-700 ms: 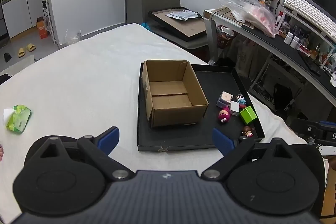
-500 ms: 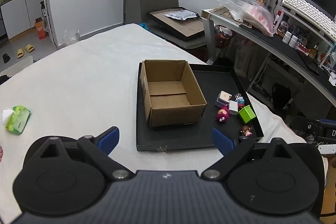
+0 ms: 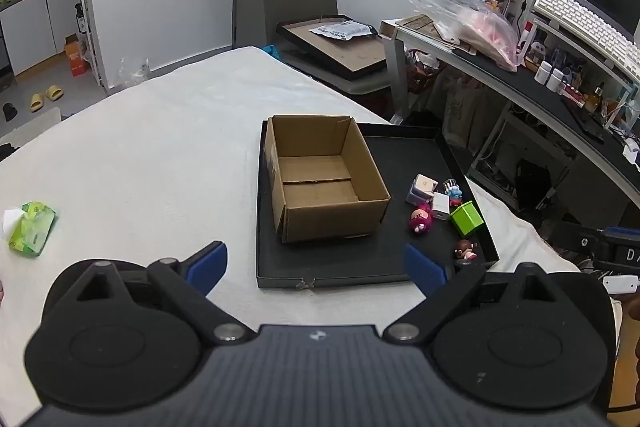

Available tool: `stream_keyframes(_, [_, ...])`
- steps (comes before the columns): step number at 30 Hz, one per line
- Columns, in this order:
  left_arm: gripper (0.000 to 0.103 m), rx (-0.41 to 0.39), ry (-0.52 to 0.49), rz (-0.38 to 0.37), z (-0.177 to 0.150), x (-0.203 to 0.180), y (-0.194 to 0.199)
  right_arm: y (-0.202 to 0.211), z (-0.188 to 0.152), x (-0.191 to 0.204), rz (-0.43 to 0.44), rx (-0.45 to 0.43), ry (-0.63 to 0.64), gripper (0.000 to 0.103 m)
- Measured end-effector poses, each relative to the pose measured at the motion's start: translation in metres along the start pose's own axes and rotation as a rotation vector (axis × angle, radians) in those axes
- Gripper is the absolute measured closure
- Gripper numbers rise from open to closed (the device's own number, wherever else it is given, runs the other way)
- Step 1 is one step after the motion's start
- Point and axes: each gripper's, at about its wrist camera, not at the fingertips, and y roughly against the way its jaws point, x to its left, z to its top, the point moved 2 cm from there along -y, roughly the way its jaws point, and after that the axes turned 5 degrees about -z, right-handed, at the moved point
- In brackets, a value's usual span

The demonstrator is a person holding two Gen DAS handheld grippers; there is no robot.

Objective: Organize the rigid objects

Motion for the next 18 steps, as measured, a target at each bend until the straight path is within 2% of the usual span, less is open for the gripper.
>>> stream_keyframes(18, [0.008, 0.01, -0.009, -0.004, 0.0031, -0.0037, 0.0021, -0.0006, -0.0003, 0.0004, -0.001, 0.002, 0.004, 0.0])
